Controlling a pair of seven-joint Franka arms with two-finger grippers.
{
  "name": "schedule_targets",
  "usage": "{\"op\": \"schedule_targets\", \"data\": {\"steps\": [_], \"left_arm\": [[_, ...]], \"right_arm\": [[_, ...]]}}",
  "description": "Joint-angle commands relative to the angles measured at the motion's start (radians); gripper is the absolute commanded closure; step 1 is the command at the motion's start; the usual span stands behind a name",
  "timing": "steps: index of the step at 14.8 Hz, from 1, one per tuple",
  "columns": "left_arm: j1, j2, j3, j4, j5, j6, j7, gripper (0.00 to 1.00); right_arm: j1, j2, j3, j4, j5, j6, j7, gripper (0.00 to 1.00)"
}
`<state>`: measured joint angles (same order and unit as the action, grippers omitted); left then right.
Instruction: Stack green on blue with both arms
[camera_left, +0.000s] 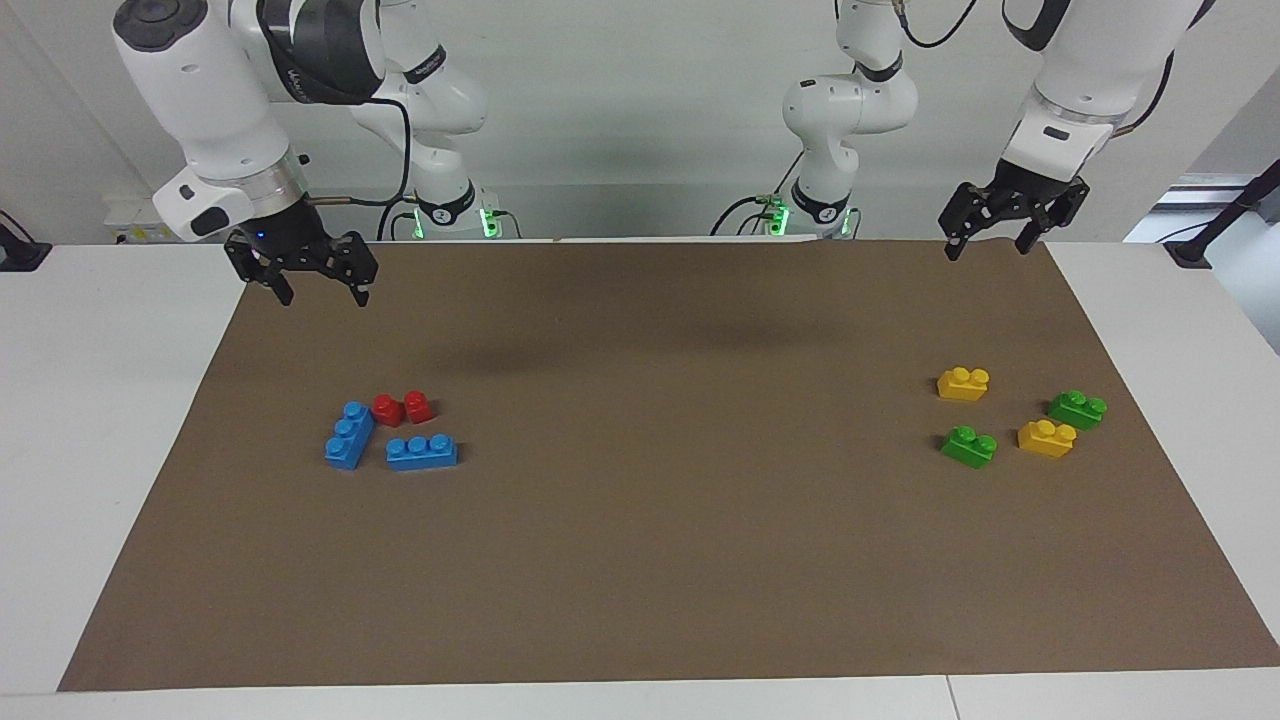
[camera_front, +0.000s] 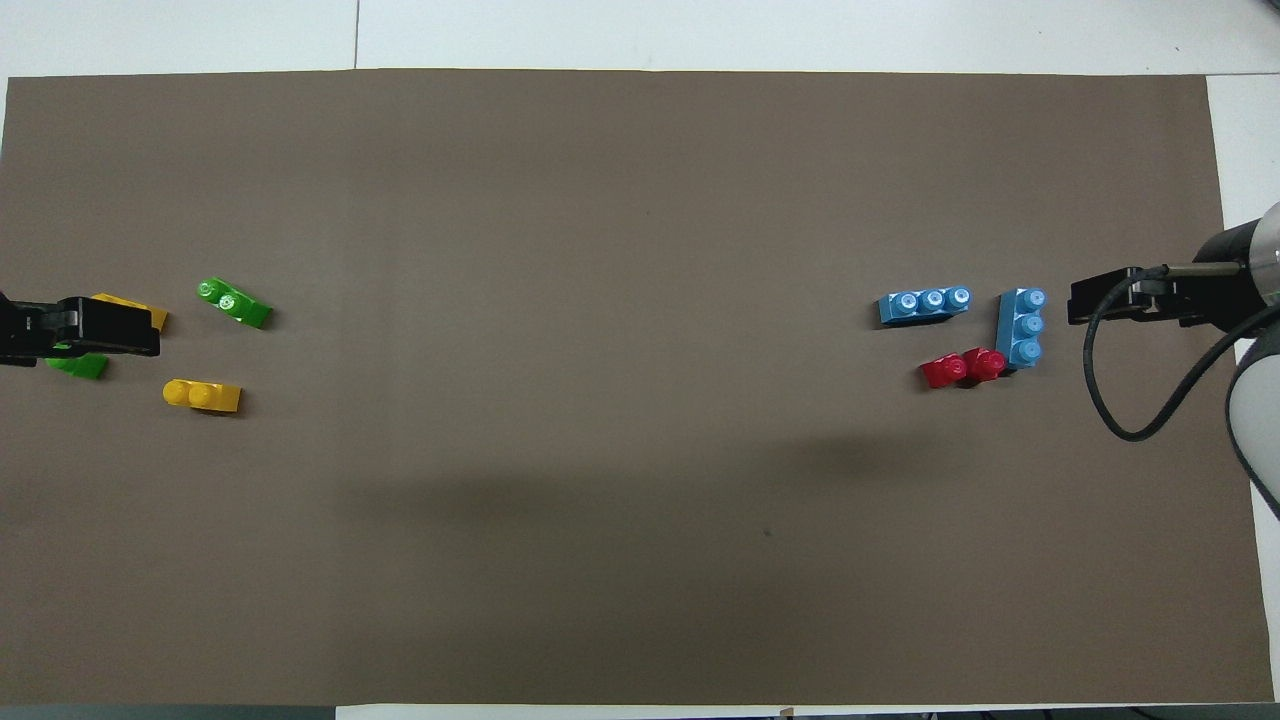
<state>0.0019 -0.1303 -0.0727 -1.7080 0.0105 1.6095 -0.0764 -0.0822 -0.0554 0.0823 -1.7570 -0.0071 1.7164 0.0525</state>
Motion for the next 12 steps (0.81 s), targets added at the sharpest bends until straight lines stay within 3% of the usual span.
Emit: {"op": "schedule_targets", "data": {"steps": [1, 12], "left_arm": [[-0.014, -0.012, 0.013, 0.004, -0.009, -0.020, 0.010, 0.00], [-0.011, -0.022, 0.014, -0.005, -0.009, -0.019, 0.006, 0.00]], "right_arm": [[-0.002, -0.009, 0.004, -0.007, -0.019, -0.015, -0.010, 0.00], [0.001, -0.006, 0.005, 0.007, -0.011, 0.002, -0.019, 0.00]]}}
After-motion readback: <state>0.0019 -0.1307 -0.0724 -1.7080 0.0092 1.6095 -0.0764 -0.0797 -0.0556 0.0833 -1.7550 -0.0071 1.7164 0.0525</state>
